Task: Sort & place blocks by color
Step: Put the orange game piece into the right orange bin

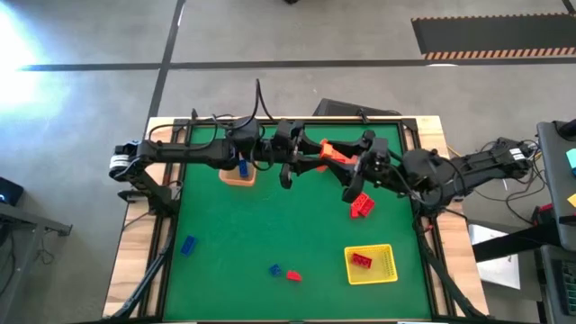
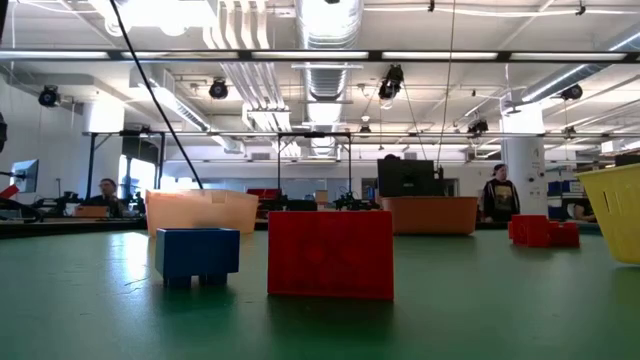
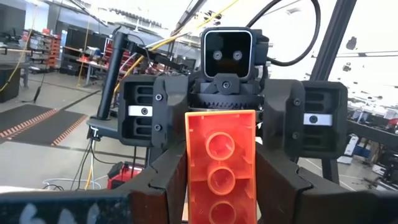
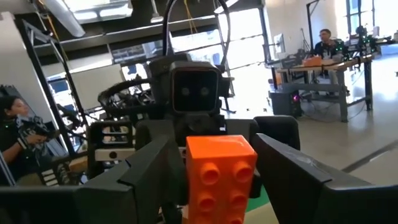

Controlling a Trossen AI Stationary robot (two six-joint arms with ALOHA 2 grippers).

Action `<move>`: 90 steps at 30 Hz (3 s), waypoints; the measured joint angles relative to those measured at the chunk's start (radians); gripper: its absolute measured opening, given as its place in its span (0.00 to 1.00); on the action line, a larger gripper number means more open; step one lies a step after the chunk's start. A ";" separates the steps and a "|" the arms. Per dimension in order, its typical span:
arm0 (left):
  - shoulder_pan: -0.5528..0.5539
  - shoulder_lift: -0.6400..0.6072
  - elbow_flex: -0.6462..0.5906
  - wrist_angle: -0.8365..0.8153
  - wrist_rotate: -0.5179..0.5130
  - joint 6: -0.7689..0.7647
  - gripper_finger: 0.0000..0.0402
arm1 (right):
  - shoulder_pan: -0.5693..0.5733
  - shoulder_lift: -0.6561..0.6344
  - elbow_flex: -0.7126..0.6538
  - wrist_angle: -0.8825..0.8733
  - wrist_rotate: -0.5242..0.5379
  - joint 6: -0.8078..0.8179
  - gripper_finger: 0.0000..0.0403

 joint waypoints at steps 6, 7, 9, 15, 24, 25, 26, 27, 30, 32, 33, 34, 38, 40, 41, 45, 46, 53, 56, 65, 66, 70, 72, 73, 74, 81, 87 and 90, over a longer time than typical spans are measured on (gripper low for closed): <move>0.002 0.000 0.000 0.000 0.000 0.000 0.33 | -0.017 0.000 0.000 -0.002 -0.012 0.027 0.46; 0.002 0.000 0.000 0.001 0.001 0.000 0.33 | -0.021 0.002 0.000 -0.001 -0.025 0.032 0.43; 0.002 0.000 0.000 0.003 0.005 -0.001 0.33 | -0.029 0.009 0.000 0.002 -0.046 0.044 0.39; 0.002 0.000 0.000 0.017 0.021 -0.003 0.33 | -0.039 0.014 0.000 0.006 -0.073 0.039 0.32; 0.002 0.000 0.000 0.016 0.021 -0.003 0.40 | -0.039 0.002 0.000 -0.002 -0.081 0.046 0.32; 0.002 0.000 0.000 0.016 0.021 -0.003 0.42 | -0.039 0.002 0.000 -0.002 -0.082 0.047 0.32; 0.002 0.000 0.000 0.016 0.021 -0.003 0.44 | -0.039 0.002 0.000 -0.002 -0.083 0.047 0.32; 0.002 0.000 0.000 0.015 0.021 -0.003 0.46 | -0.039 0.002 0.000 -0.002 -0.083 0.047 0.32; 0.002 0.000 0.000 0.014 0.021 -0.003 0.50 | -0.038 0.002 0.000 -0.002 -0.083 0.047 0.32; 0.002 -0.001 0.000 0.014 0.020 -0.003 0.53 | -0.038 0.000 0.000 -0.002 -0.083 0.046 0.32; 0.003 -0.001 0.000 0.014 0.020 -0.004 0.54 | -0.038 0.000 0.000 -0.002 -0.083 0.045 0.32; 0.004 -0.001 0.000 0.014 0.020 -0.010 0.56 | -0.038 -0.001 0.000 -0.002 -0.083 0.043 0.32; 0.011 -0.008 0.000 -0.005 0.021 -0.030 0.62 | -0.039 -0.002 0.000 -0.003 -0.076 0.042 0.32; 0.015 -0.013 0.000 -0.030 0.021 -0.031 0.66 | -0.039 -0.002 0.000 -0.007 -0.075 0.040 0.32; 0.018 -0.014 0.000 -0.041 0.021 -0.031 0.68 | -0.039 -0.002 0.000 -0.008 -0.073 0.039 0.32; 0.034 -0.020 0.000 -0.088 0.024 -0.029 0.73 | -0.040 -0.003 0.000 -0.007 -0.054 0.031 0.32; 0.043 -0.026 0.000 -0.108 0.024 -0.029 0.74 | -0.041 -0.003 0.000 -0.009 -0.042 0.030 0.32; 0.099 -0.083 0.000 -0.249 0.023 -0.021 0.75 | -0.043 -0.025 0.000 -0.091 0.034 0.033 0.32; 0.118 -0.110 0.000 -0.300 0.021 -0.020 0.75 | -0.049 -0.036 0.000 -0.179 0.116 0.033 0.32; 0.141 -0.189 0.000 -0.505 0.016 -0.029 0.75 | -0.197 0.000 -0.015 -0.783 0.274 0.344 0.32; 0.141 -0.197 0.000 -0.519 0.015 -0.029 0.75 | -0.225 0.005 -0.025 -0.832 0.274 0.400 0.32; 0.141 -0.219 0.000 -0.549 0.010 -0.055 0.75 | -0.337 0.034 -0.097 -0.897 0.244 0.540 0.32; 0.141 -0.227 0.000 -0.551 0.007 -0.071 0.75 | -0.399 0.052 -0.137 -0.862 0.188 0.566 0.32; 0.141 -0.229 0.000 -0.553 0.007 -0.080 0.75 | -0.429 0.061 -0.158 -0.824 0.147 0.567 0.32; 0.141 -0.232 0.000 -0.553 0.007 -0.082 0.75 | -0.458 0.073 -0.178 -0.790 0.114 0.557 0.32; 0.141 -0.272 0.000 -0.643 0.006 -0.139 0.75 | -0.585 0.174 -0.255 -0.726 0.067 0.559 0.32; 0.138 -0.318 0.000 -0.818 0.006 -0.184 0.75 | -0.610 0.253 -0.250 -0.716 0.060 0.532 0.39; 0.137 -0.334 0.000 -0.939 -0.003 -0.215 0.75 | -0.611 0.280 -0.248 -0.698 0.062 0.531 0.41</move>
